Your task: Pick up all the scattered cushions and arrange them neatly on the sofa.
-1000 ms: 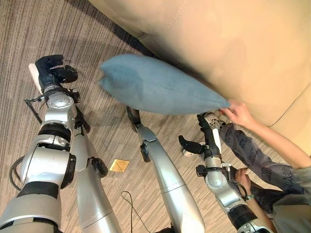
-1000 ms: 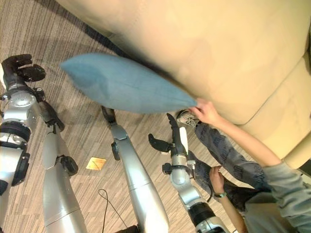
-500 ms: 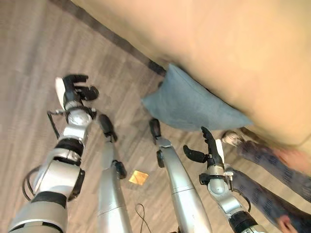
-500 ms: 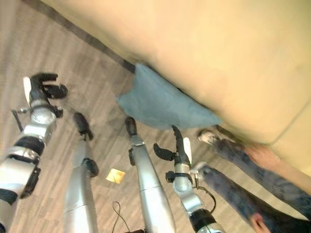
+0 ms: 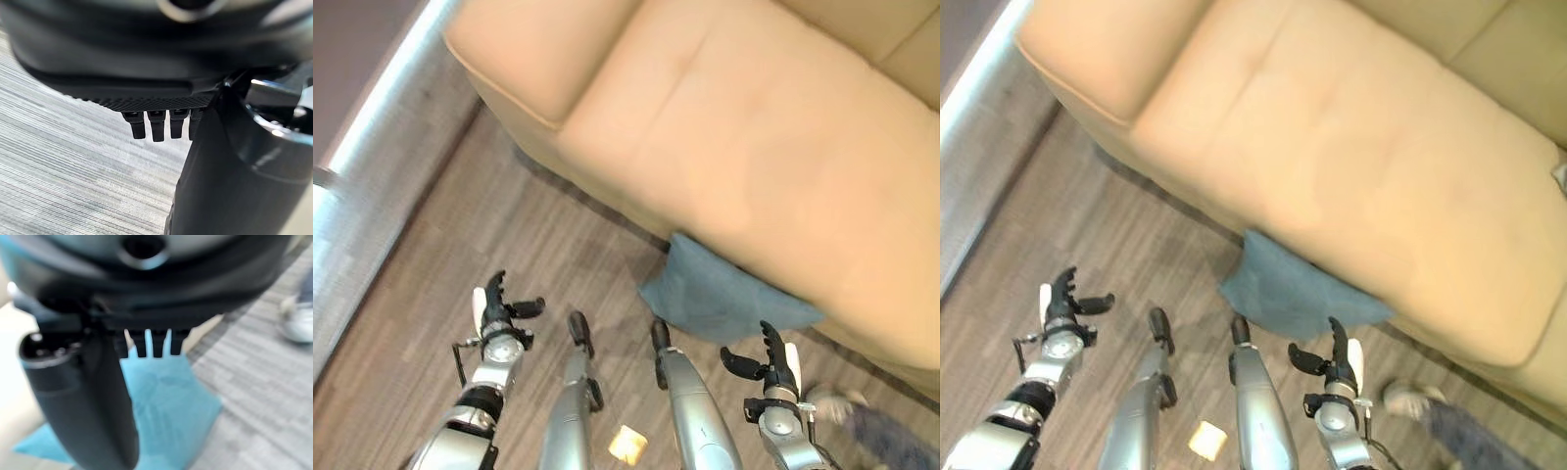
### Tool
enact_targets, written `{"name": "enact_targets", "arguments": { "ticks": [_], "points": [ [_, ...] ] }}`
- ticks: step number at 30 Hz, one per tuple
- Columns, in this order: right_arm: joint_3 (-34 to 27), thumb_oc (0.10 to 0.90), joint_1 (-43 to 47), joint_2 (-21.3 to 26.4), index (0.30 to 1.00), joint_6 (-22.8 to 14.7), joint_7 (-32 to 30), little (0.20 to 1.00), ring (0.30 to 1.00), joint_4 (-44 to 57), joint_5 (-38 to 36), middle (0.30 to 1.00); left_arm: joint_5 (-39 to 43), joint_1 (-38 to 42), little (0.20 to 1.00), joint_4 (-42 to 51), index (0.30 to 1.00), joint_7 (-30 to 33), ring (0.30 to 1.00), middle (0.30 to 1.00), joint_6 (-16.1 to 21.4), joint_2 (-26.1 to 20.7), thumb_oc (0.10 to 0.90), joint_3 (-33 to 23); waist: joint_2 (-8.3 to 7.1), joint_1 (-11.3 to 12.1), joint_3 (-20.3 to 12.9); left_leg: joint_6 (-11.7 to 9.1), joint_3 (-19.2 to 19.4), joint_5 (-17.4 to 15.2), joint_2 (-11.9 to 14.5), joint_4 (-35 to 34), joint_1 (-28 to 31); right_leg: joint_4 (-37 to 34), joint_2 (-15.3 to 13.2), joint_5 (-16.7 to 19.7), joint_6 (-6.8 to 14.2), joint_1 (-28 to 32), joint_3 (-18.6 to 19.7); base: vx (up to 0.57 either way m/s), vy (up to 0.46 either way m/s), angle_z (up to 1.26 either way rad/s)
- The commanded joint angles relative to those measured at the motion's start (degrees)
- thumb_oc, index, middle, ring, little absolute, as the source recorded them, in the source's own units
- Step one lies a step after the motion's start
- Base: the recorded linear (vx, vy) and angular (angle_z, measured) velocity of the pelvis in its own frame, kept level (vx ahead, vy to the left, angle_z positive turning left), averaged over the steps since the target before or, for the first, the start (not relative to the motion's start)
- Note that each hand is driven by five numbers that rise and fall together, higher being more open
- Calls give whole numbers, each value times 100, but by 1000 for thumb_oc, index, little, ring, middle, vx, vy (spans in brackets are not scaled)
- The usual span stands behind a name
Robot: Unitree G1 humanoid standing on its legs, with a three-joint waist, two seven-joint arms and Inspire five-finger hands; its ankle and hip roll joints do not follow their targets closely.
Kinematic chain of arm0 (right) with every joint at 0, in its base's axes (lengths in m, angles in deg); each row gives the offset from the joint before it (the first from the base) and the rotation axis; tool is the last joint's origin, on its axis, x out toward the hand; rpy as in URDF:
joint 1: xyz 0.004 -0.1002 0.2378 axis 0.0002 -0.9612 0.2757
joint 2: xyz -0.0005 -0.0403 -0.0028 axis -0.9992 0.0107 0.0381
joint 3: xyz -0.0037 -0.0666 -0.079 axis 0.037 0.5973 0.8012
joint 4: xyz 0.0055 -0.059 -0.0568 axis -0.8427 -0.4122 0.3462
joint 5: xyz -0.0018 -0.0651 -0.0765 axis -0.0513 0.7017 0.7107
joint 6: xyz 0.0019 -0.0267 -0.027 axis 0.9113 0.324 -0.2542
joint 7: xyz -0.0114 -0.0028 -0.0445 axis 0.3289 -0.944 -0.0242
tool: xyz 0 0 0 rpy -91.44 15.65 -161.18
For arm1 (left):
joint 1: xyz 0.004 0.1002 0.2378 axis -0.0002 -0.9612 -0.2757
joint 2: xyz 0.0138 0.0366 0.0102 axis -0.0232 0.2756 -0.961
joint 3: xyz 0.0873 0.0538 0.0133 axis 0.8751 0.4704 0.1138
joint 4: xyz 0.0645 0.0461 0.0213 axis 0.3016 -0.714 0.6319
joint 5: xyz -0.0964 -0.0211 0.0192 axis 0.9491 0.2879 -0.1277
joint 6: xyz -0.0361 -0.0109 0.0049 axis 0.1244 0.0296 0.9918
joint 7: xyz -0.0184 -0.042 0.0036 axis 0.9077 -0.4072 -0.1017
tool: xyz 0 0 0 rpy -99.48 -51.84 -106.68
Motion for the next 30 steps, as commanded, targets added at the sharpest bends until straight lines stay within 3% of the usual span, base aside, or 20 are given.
{"name": "enact_targets", "arguments": {
  "ticks": [1,2,4,5,6,7,8,10,11,13,18,20,21,22,23,28,29,30],
  "points": [
    [-215,800,-535,297,900,-66,-49,900,900,407,173,900,-302,94,900,-345,900,-8,900,900,174,-181,800,-199,-225,-110,-240,-342,-62,-1443,297,1088,419,-2056,98,896,23,1090,-114,56,-79,-6],
    [-174,800,-618,392,900,-42,-40,900,900,522,381,900,-347,-3,900,-252,900,-3,900,900,145,-196,800,-241,-301,-70,-227,-305,-73,-1510,407,1475,406,-2117,164,862,-35,1295,-47,38,-140,-11],
    [-135,800,-648,609,900,15,-86,900,900,691,690,900,-390,-98,900,-53,900,47,900,900,127,-158,800,-279,-415,87,-151,-284,-392,-1239,494,2576,171,-2122,331,844,-166,1574,82,-72,-91,-31],
    [-250,800,-757,709,900,5,-36,900,900,764,707,900,-341,-369,900,121,900,55,900,900,144,-80,800,-377,-487,224,-177,-172,-854,-1086,181,2871,31,-2046,383,915,-205,1630,269,-104,15,-46],
    [-250,800,-760,710,900,5,-35,900,900,765,707,900,-341,-371,900,122,900,55,900,900,143,-79,800,-376,-488,225,-178,-171,-852,-1087,180,2870,32,-2045,381,914,-204,1630,270,-4,221,-35],
    [-279,800,-584,679,900,16,-29,900,900,511,596,900,-281,-574,900,21,900,22,900,900,142,121,800,-459,-446,455,-246,-114,-1467,-1404,-507,2722,49,-1989,493,923,-125,1758,645,81,170,-39],
    [-278,800,-583,680,900,15,-30,900,900,509,595,900,-281,-574,900,21,900,22,900,900,142,122,800,-459,-449,463,-232,-111,-1458,-1412,-504,2724,66,-1988,494,919,-125,1773,654,138,241,-53],
    [-355,800,-394,647,900,62,-12,900,900,171,460,900,-206,-811,900,-129,900,-97,900,900,162,317,800,-477,-362,599,-394,-52,-1845,-1645,-907,2008,467,-1986,655,942,-33,1887,995,153,160,-154],
    [-410,800,-400,602,900,64,53,900,900,124,427,900,-153,-932,900,-219,900,-142,900,900,158,448,800,-487,-323,548,-500,-6,-1812,-1755,-852,1677,771,-1980,721,909,7,1947,1106,162,183,-175],
    [-492,800,-338,553,900,133,84,900,900,-51,364,900,155,-1139,900,-466,900,-335,900,900,118,795,800,-450,-307,448,-706,105,-1539,-1732,-910,1572,887,-1896,541,959,136,1893,1107,75,274,-82],
    [-498,800,-272,449,900,192,143,900,900,-239,255,900,385,-1237,900,-530,900,-442,900,900,87,1028,800,-304,-255,368,-907,213,-1276,-1633,-827,888,1389,-1802,439,1005,304,1862,1144,7,259,-51],
    [-397,800,-133,313,900,193,138,900,900,-389,231,900,513,-1208,900,-650,900,-458,900,900,24,1075,800,-290,-258,449,-871,268,-1044,-1605,-675,671,1664,-1399,207,964,379,1741,537,-57,203,-51],
    [-390,800,-79,263,900,155,91,900,900,-463,229,900,519,-1238,900,-710,900,-454,900,900,4,1067,800,-345,-243,588,-875,263,-848,-1606,-570,630,1724,-1360,-99,896,334,1814,-160,-34,100,-35],
    [-390,800,-77,263,900,155,91,900,900,-464,230,900,519,-1235,900,-711,900,-454,900,900,4,1066,800,-346,-241,586,-880,262,-851,-1595,-569,624,1716,-1374,-98,910,334,1810,-164,-40,96,-77],
    [-342,800,-13,214,900,144,91,900,900,-498,302,900,424,-1276,900,-755,900,-467,900,900,-64,1056,800,-386,-217,723,-941,278,-623,-1625,-397,539,1854,-1215,-515,806,232,2011,-995,-23,43,-99],
    [-317,800,40,190,900,182,89,900,900,-494,394,900,382,-1217,900,-1060,900,-456,900,900,-113,990,800,-531,-282,757,-1077,337,-483,-1711,-314,539,1981,-990,-798,1143,363,2048,-943,12,2,-79],
    [-291,800,91,197,900,153,63,900,900,-457,364,900,296,-1112,900,-1051,900,-349,900,900,-103,922,800,-521,-415,787,-1070,327,-390,-1810,-361,717,1858,-1285,-882,1188,406,2246,-991,-26,-32,-24],
    [-291,800,93,195,900,153,62,900,900,-458,364,900,296,-1110,900,-1051,900,-348,900,900,-103,919,800,-521,-415,783,-1062,328,-395,-1819,-361,732,1859,-1299,-882,1192,407,2264,-999,-59,-66,-19]
  ]
}}
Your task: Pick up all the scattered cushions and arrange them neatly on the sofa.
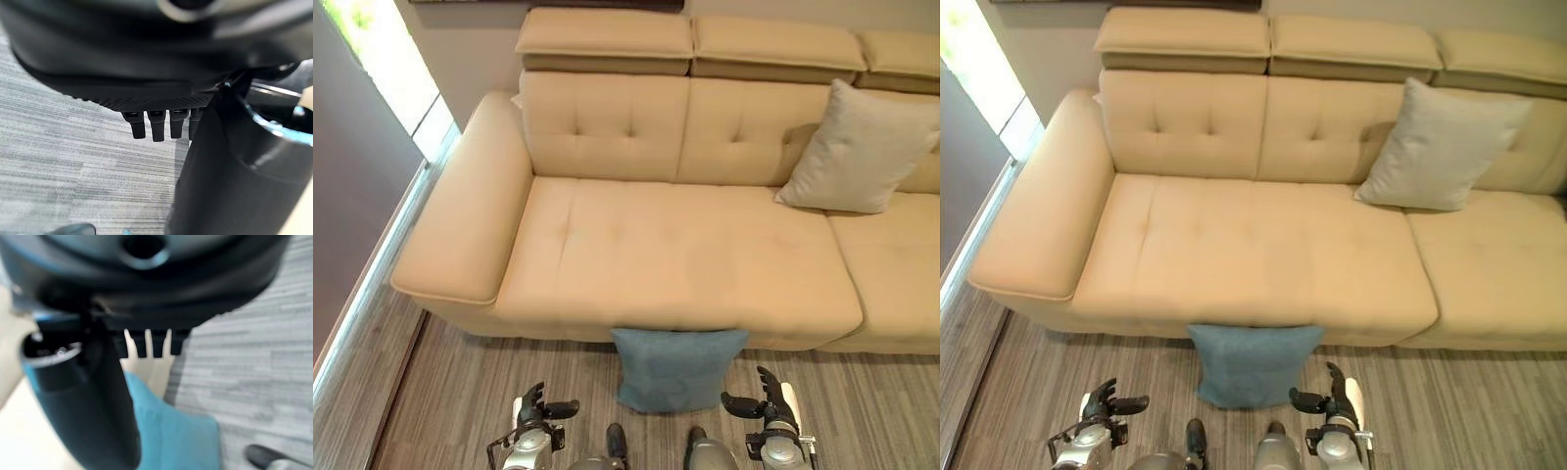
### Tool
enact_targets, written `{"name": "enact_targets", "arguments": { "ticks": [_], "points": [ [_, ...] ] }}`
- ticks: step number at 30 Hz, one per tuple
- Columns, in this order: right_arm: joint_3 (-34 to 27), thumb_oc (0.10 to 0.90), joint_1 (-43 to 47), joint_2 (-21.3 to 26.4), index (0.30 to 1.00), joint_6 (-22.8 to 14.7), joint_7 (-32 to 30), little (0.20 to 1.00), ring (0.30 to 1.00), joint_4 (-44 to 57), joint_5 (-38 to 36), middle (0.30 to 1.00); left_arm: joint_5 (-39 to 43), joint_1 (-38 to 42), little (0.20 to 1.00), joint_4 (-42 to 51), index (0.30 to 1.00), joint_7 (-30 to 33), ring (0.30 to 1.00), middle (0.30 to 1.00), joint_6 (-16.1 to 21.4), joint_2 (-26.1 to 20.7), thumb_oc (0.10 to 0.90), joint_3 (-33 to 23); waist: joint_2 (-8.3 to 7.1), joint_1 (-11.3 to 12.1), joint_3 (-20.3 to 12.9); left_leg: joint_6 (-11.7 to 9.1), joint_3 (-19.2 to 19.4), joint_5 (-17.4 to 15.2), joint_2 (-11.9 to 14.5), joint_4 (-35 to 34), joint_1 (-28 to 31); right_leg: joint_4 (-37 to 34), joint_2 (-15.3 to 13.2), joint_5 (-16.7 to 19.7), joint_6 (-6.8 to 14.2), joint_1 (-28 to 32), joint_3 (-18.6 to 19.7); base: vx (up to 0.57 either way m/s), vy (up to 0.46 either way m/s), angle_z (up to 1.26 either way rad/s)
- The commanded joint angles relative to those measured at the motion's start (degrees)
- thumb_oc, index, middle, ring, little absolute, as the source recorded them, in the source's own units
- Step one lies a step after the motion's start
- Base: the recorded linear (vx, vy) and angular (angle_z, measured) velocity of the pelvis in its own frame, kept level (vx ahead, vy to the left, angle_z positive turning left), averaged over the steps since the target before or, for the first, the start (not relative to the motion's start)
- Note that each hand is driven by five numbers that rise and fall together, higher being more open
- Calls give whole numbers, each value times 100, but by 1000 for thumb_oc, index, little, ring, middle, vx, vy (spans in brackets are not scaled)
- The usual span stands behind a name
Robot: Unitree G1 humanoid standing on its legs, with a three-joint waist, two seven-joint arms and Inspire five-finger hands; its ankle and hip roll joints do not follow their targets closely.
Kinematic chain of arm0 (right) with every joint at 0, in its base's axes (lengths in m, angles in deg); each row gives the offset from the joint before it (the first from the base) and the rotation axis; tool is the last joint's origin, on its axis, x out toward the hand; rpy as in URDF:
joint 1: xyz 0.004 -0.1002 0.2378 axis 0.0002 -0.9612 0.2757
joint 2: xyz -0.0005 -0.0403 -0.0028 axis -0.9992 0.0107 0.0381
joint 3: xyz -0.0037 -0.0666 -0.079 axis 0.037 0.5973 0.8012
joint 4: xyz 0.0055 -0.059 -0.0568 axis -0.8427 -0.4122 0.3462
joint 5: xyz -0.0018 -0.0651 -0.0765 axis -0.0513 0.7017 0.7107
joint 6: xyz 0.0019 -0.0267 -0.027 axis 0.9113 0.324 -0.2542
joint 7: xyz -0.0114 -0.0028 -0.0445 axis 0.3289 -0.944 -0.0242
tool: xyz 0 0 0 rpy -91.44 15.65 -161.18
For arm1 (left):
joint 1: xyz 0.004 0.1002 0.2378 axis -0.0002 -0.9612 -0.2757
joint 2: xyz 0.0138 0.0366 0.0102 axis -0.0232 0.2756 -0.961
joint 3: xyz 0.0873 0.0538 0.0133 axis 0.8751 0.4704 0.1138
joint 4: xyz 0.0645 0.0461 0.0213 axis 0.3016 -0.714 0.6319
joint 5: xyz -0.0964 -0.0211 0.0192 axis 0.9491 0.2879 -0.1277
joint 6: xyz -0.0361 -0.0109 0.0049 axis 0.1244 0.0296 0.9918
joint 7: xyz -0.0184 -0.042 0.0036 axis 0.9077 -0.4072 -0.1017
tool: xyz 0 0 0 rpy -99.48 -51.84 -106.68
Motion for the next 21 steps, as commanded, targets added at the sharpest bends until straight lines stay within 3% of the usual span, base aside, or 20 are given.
{"name": "enact_targets", "arguments": {
  "ticks": [1,2,3,6,7,10,11,14,18,21],
  "points": [
    [-123,800,201,389,900,-300,-241,900,900,269,28,900,-197,224,900,70,900,218,900,900,66,-109,800,-157,-234,101,-37,-517,-535,-713,167,633,-336,-627,194,400,0,267,-99,-120,-136,-10],
    [-86,800,306,375,900,-377,-287,900,900,310,-192,900,-248,441,900,34,900,266,900,900,73,-169,800,-28,-413,136,76,-553,-514,-816,190,1111,-797,-779,224,296,4,153,-119,-172,-196,-7],
    [-64,800,398,353,900,-437,-294,900,900,313,-363,900,-394,592,900,-12,900,279,900,900,40,-197,800,91,-460,123,147,-586,-524,-850,242,1289,-1036,-813,271,290,-7,51,-124,-139,-163,2],
    [5,800,603,364,900,-512,-324,900,900,298,-606,900,-563,824,900,-65,900,333,900,900,42,-273,800,262,-488,71,325,-625,-552,-876,373,1651,-1521,-630,393,289,-61,-379,-79,-113,-125,9],
    [56,800,718,372,900,-559,-360,900,900,264,-732,900,-534,900,900,-72,900,355,900,900,78,-307,800,301,-471,61,410,-668,-601,-1042,441,1806,-1651,-509,446,144,-58,-511,-63,-118,-157,2],
    [21,800,1104,469,900,-662,-644,900,900,273,-1207,900,-499,1395,900,201,900,556,900,900,220,-444,800,617,-472,20,760,-753,-704,-1027,559,2321,-2540,-166,553,43,-207,-1369,-108,-155,-133,-10],
    [6,800,1295,533,900,-743,-851,900,900,216,-1410,900,-465,1720,900,571,900,733,900,900,321,-550,800,754,-456,14,866,-781,-777,-960,584,2377,-2942,-80,595,10,-252,-1769,-131,-132,-87,2],
    [-50,800,1563,530,900,-812,-1105,900,900,54,-1720,900,-292,2067,900,913,900,867,900,900,428,-622,800,899,-415,16,980,-807,-892,-888,591,2448,-3392,59,630,-12,-279,-2219,-171,-101,-98,4],
    [-90,800,2238,579,900,-967,-1425,900,900,-75,-2072,900,-279,2814,900,1189,900,1081,900,900,455,-743,800,1066,-220,-14,1126,-893,-1055,-663,531,2464,-4362,357,622,-95,-370,-3251,-153,-101,-84,14],
    [-112,800,2554,625,900,-1154,-1464,900,900,-3,-2294,900,-450,3144,900,1257,900,1211,900,900,432,-828,800,1137,-135,-31,1147,-927,-1089,-554,535,2340,-4687,427,608,-93,-366,-3688,-114,-44,-49,11]
  ]
}}
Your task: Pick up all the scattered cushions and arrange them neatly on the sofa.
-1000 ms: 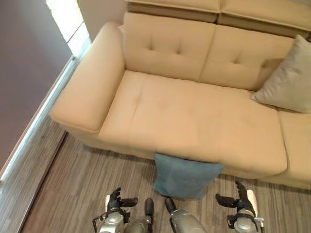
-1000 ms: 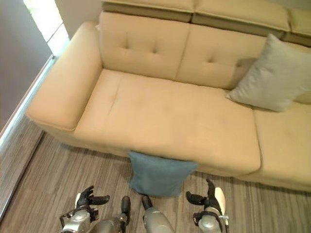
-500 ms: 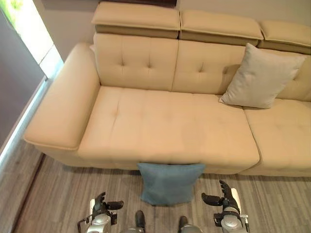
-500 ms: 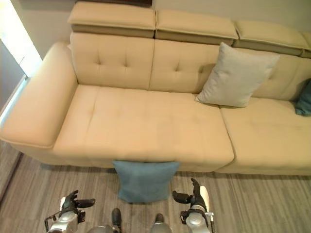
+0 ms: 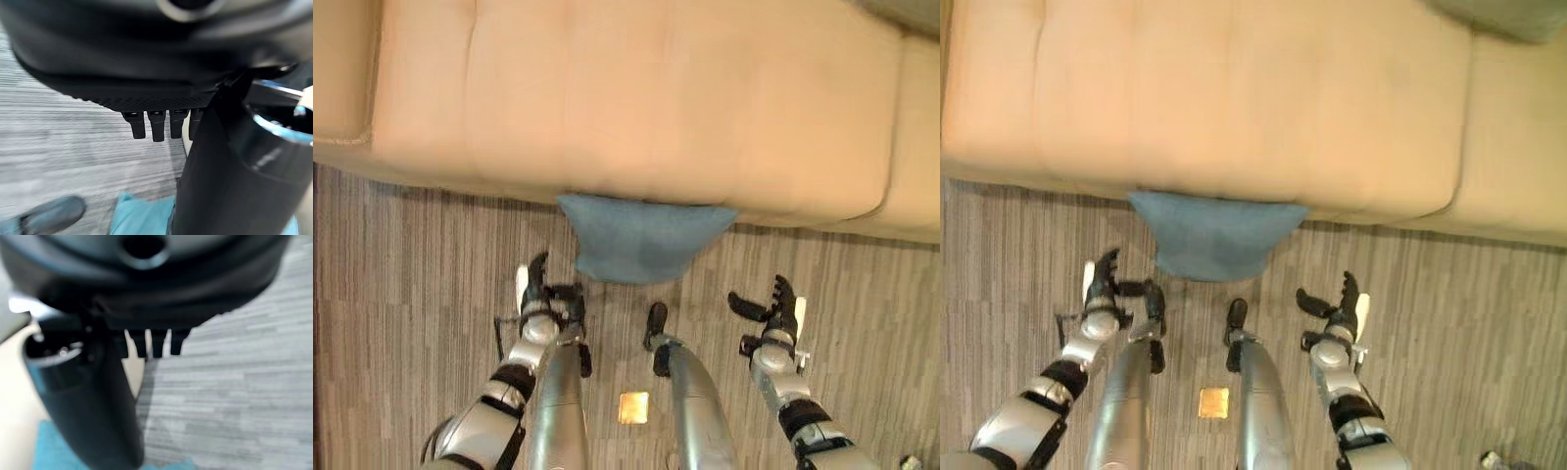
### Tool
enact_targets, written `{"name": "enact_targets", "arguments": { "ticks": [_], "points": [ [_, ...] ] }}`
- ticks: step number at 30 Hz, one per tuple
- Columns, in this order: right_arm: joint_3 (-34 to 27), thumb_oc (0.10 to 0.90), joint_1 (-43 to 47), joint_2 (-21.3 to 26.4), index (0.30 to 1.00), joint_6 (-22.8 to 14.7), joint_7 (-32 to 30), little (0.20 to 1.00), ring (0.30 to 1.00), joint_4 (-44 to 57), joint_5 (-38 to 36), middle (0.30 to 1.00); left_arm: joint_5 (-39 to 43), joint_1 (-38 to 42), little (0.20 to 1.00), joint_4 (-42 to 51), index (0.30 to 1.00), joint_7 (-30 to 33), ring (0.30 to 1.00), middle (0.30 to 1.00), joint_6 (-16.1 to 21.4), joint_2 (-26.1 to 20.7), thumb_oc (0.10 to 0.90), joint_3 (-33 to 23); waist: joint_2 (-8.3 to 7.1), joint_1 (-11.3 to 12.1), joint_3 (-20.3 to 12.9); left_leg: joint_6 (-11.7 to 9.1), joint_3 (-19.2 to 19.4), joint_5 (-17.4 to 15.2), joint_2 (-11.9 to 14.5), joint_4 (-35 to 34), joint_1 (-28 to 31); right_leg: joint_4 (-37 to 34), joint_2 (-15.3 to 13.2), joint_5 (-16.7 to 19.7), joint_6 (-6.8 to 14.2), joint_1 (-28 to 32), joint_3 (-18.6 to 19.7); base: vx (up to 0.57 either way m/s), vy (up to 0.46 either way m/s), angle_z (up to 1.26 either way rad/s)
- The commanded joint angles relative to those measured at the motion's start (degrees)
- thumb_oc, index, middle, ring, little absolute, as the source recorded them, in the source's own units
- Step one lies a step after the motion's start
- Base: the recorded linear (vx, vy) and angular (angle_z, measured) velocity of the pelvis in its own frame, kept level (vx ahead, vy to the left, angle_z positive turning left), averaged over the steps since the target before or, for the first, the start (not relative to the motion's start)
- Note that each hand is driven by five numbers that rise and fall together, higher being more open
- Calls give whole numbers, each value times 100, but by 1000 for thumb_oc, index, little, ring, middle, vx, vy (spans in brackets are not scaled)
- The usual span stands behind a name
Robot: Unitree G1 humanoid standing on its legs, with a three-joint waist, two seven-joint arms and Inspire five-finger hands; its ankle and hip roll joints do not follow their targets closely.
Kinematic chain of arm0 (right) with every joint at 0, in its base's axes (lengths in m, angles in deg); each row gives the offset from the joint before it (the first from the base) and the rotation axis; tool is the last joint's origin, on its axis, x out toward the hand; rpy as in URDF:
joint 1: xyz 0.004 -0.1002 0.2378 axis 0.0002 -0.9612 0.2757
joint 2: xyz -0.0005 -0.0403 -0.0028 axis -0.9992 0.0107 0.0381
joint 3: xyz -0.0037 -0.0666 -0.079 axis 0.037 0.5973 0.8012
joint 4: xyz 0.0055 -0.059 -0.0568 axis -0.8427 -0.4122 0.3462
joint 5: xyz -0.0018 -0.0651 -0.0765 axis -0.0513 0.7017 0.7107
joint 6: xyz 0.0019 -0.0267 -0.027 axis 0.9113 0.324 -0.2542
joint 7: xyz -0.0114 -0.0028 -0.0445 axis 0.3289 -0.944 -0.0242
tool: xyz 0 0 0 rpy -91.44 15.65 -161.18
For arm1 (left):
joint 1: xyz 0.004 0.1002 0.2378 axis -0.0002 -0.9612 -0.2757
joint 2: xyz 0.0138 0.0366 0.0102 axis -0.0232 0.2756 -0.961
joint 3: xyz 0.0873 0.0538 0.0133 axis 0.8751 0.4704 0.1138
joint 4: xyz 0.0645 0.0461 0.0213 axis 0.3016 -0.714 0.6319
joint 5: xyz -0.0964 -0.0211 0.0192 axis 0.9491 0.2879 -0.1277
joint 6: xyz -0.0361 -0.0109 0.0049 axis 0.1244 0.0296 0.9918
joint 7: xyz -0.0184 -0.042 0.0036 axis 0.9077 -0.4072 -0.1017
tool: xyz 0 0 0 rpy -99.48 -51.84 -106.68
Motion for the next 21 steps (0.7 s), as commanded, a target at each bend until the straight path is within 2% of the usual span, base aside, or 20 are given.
{"name": "enact_targets", "arguments": {
  "ticks": [1,4,6,7,11,17,20,21],
  "points": [
    [-226,800,-197,397,900,-631,-320,900,900,288,-463,900,-151,96,900,331,900,383,900,900,341,-11,800,-14,271,12,-288,-232,-599,-627,-106,119,-106,-471,44,-28,178,43,182,-28,-56,7],
    [-125,800,564,505,900,-1074,-78,900,900,219,-1279,900,-270,855,900,358,900,560,900,900,310,-314,800,142,479,61,-243,-276,-615,-390,-108,-111,-623,-393,11,8,212,-608,276,-38,-56,7],
    [-74,800,767,550,900,-1101,36,900,900,147,-1428,900,-266,1038,900,350,900,564,900,900,308,-367,800,167,509,69,-232,-281,-630,-337,-120,-156,-767,-354,-6,20,217,-779,301,-2,-46,8],
    [103,800,1113,663,900,-1097,202,900,900,60,-1516,900,-223,1311,900,353,900,549,900,900,353,-427,800,187,571,108,-228,-308,-623,-264,-137,-242,-963,-339,9,42,231,-1020,336,-2,-39,8],
    [335,800,1600,773,900,-1069,171,900,900,-2,-1379,900,24,1681,900,489,900,551,900,900,548,-505,800,209,645,147,-269,-355,-607,-114,-169,-474,-1179,-340,15,59,256,-1344,389,-2,-87,6],
    [852,800,2248,736,900,-1032,212,900,900,165,-1192,900,751,2192,900,490,900,588,900,900,910,-70,800,184,728,159,-387,-403,-581,37,-191,-737,-1424,-339,73,42,249,-1721,480,34,-78,4],
    [1182,800,2783,571,900,-1007,183,900,900,-23,-1214,900,1264,2752,900,-23,900,499,900,900,958,101,800,203,740,129,-430,-428,-570,121,-176,-923,-1462,-401,112,52,256,-1832,529,47,-53,-1],
    [1523,800,3250,475,900,-864,228,900,900,-323,-1276,900,1425,3191,900,-556,900,338,900,900,817,126,800,329,738,98,-448,-426,-567,155,-160,-1019,-1485,-454,148,84,272,-1889,544,52,-42,-1]
  ]
}}
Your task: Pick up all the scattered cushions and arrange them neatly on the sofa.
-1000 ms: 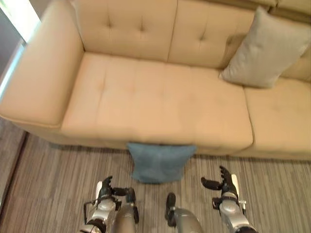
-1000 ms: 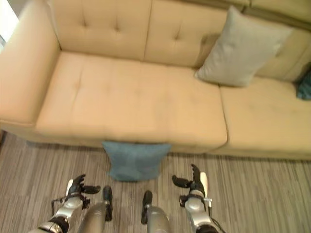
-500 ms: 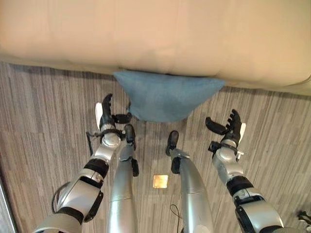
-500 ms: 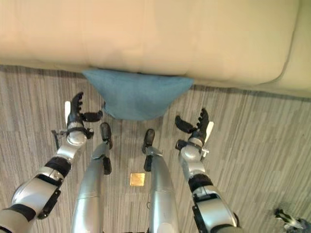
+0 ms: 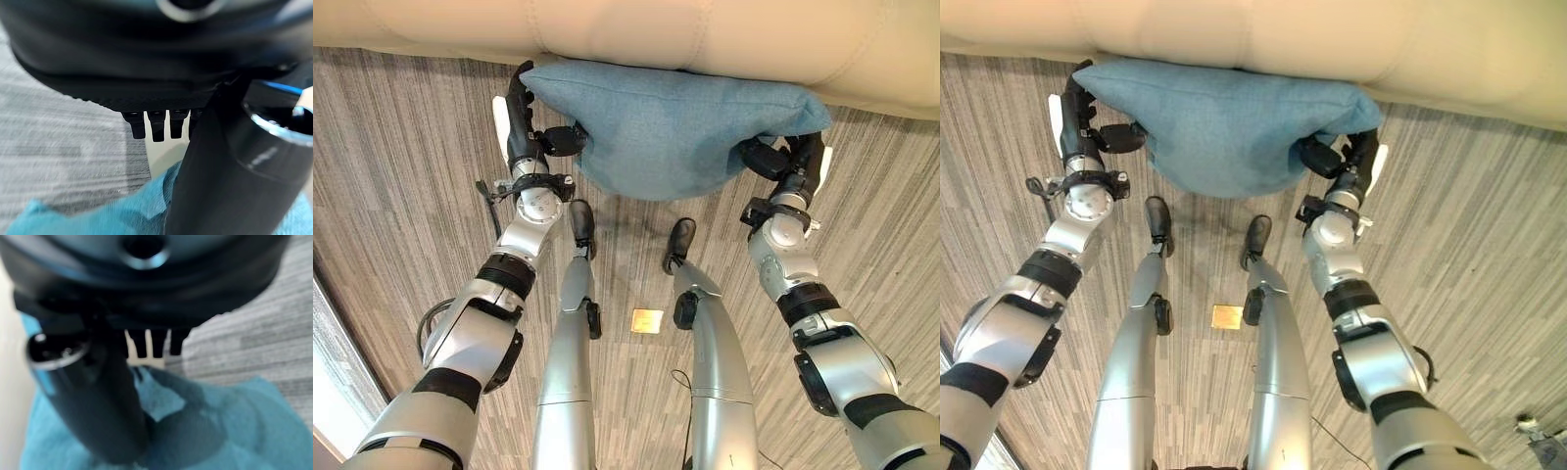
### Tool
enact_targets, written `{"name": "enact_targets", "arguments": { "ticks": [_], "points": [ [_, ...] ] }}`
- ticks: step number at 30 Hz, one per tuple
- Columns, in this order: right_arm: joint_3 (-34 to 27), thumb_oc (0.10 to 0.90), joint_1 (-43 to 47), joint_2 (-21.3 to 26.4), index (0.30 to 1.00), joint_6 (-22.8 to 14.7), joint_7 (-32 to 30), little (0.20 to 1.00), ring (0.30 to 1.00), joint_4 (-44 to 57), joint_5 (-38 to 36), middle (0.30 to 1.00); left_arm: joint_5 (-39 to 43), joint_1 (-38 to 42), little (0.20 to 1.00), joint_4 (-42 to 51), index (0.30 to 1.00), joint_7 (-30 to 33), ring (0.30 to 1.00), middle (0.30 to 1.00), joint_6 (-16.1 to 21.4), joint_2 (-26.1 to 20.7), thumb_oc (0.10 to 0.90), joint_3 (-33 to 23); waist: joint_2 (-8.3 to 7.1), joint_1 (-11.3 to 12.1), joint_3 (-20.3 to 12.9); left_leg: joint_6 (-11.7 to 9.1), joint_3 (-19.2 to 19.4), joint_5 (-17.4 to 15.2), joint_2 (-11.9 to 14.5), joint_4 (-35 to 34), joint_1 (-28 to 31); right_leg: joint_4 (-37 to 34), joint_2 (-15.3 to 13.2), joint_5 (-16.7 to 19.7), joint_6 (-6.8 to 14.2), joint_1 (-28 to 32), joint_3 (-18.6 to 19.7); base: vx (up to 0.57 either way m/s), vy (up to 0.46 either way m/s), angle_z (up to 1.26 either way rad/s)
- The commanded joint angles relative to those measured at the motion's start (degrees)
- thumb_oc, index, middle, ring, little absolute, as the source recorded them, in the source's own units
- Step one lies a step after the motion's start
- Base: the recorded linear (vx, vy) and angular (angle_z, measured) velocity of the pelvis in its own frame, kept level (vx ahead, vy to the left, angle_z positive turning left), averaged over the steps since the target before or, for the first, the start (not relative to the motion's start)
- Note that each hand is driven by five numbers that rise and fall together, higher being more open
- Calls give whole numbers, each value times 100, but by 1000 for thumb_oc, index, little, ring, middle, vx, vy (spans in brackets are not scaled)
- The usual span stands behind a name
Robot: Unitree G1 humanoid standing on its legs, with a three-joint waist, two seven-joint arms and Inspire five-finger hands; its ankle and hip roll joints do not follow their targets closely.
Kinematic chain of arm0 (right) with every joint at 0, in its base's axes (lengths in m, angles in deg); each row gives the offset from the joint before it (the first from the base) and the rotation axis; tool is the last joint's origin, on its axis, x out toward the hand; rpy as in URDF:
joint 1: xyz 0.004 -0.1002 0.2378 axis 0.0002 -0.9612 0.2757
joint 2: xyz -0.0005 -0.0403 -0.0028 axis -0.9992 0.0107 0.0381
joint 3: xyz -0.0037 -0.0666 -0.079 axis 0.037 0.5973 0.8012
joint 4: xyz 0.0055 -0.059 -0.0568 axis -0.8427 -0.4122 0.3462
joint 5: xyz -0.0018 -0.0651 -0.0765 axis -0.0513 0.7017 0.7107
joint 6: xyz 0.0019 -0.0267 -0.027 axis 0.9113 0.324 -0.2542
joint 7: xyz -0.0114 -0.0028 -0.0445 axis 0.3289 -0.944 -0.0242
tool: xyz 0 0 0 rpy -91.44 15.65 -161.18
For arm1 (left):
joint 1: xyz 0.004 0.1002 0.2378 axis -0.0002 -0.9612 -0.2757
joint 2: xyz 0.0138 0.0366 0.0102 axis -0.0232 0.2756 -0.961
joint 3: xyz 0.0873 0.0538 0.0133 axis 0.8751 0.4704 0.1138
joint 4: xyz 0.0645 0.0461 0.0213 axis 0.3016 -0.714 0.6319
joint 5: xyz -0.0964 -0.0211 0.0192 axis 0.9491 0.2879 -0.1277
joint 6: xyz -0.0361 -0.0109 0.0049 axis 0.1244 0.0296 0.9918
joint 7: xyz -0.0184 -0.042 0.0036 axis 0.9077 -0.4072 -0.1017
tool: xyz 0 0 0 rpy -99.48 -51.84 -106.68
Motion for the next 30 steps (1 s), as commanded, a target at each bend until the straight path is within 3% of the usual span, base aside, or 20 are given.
{"name": "enact_targets", "arguments": {
  "ticks": [1,2,3,8,11,16,22,25,26,28,30],
  "points": [
    [809,800,475,-111,900,-127,79,900,900,-187,82,900,320,666,900,-751,900,-207,900,900,386,292,800,-1,409,-76,-751,-204,-503,-639,-44,153,-220,-787,247,153,443,94,484,32,-18,-2],
    [817,565,491,-110,547,-126,85,547,547,-195,75,547,327,681,900,-766,900,-219,900,900,388,285,800,-10,411,-81,-747,-204,-500,-637,-44,149,-222,-790,248,156,444,90,486,32,-49,-6],
    [1153,400,678,-216,300,28,328,300,300,-191,-18,300,527,879,300,-832,300,-358,300,300,336,434,400,46,404,-100,-751,-195,-499,-619,-37,110,-249,-849,286,182,460,58,490,26,-41,-6],
    [1690,400,799,-380,300,78,804,300,300,217,-295,300,912,759,300,-290,300,-646,300,300,460,784,400,182,449,-120,-737,-172,-505,-579,-35,46,-145,-879,345,180,442,126,453,41,-48,-5],
    [1690,400,627,-342,300,82,840,300,300,537,-66,300,791,454,300,153,300,-586,300,300,534,883,400,191,473,-114,-729,-173,-506,-549,-39,6,-6,-897,359,180,437,220,435,33,-17,-1],
    [994,400,-208,-221,300,-76,656,300,300,1428,605,300,583,-877,300,1671,300,-502,300,300,906,1039,400,38,573,-62,-786,-205,-508,-447,-87,-244,795,-921,368,121,400,912,305,36,-32,1],
    [563,400,-1169,-171,300,-116,750,300,300,2589,1122,300,678,-1994,300,2869,300,-680,300,300,1161,1016,400,-168,560,47,-900,-307,-582,-415,-121,-631,2129,-1241,326,-25,340,2282,59,15,-69,13],
    [386,400,-1789,-206,300,-113,837,300,300,3051,1381,300,596,-2749,300,3402,300,-750,300,300,1287,991,400,-248,516,136,-1010,-350,-656,-526,-128,-709,3089,-1714,276,-21,324,3564,-153,117,-90,18],
    [305,400,-2129,-179,300,-91,939,300,300,3248,1511,300,503,-3152,300,3465,300,-808,300,300,1314,895,400,-325,397,169,-1112,-390,-613,-747,-108,-352,3495,-2024,211,-34,312,4413,-279,220,-81,22],
    [247,400,-2436,-114,300,-51,966,300,300,3434,1741,300,421,-3456,300,3651,300,-836,300,300,1329,869,400,-347,290,233,-1043,-429,-504,-868,-64,464,3757,-2180,201,-128,223,5177,-392,160,-1,44],
    [22,400,-2856,-21,300,-23,1012,300,300,3779,2025,300,276,-3932,300,3942,300,-924,300,300,1353,871,400,-434,163,304,-1147,-424,-307,-595,141,745,3734,-2304,145,-126,211,5640,-577,95,58,47]
  ]
}}
